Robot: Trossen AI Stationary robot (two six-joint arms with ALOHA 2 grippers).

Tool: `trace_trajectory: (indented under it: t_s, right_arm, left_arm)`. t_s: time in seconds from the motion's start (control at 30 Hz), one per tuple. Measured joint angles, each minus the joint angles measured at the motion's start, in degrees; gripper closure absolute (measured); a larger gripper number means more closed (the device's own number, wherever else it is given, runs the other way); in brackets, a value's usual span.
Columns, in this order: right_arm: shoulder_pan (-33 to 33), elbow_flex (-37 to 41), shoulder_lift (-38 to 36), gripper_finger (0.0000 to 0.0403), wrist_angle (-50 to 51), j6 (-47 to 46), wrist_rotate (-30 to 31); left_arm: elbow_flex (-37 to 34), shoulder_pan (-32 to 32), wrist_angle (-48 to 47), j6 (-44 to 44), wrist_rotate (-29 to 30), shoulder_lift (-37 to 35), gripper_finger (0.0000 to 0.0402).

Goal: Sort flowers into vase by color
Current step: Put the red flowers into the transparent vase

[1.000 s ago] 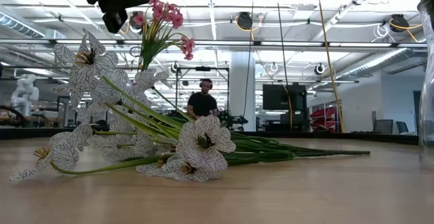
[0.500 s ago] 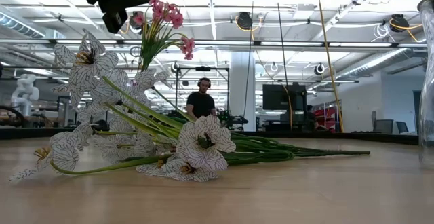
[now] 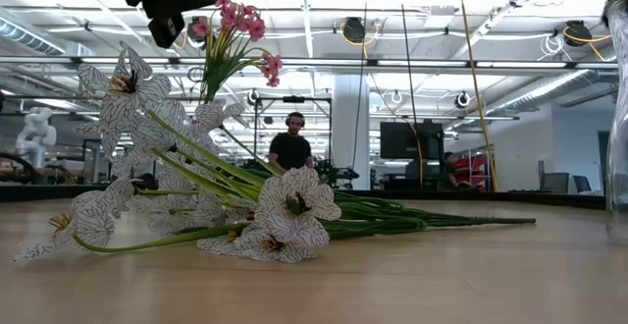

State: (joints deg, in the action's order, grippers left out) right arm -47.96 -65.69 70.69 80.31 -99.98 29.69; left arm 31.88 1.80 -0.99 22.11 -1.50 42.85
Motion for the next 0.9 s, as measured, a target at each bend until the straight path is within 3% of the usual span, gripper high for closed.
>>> trace_trajectory:
  t_s: [0.1, 0.2, 0.33, 0.47, 0.67, 0.9]
  right_arm:
    - [3.4, 0.9, -0.5, 0.0393, 1.0, -5.5, -2.3]
    - [7.3, 4.1, -2.2, 0.0399, -3.4, -3.7, -7.1]
    - [13.8, 12.7, -5.5, 0.0402, -19.6, 6.5, -8.6]
    - [21.5, 23.6, -9.7, 0.0402, -31.5, 13.7, -14.2]
    - [33.0, 34.6, -18.5, 0.0402, -40.2, 23.4, -17.8]
    - [47.3, 36.8, -26.1, 0.0403, -44.5, 40.2, -26.0]
  left_arm:
    - [0.0, 0.0, 0.0, 0.0, 0.0, 0.0, 0.0313]
    - [0.0, 0.0, 0.0, 0.0, 0.0, 0.0, 0.0313]
    - [0.0, 0.0, 0.0, 0.0, 0.0, 0.0, 0.0313]
    - [0.0, 0.0, 0.0, 0.1, 0.3, 0.0, 0.0313]
    - [0.0, 0.0, -0.8, 4.4, 5.2, 1.0, 0.0313]
    - [0.0, 0.0, -1.1, 6.5, 12.4, 2.9, 0.0313]
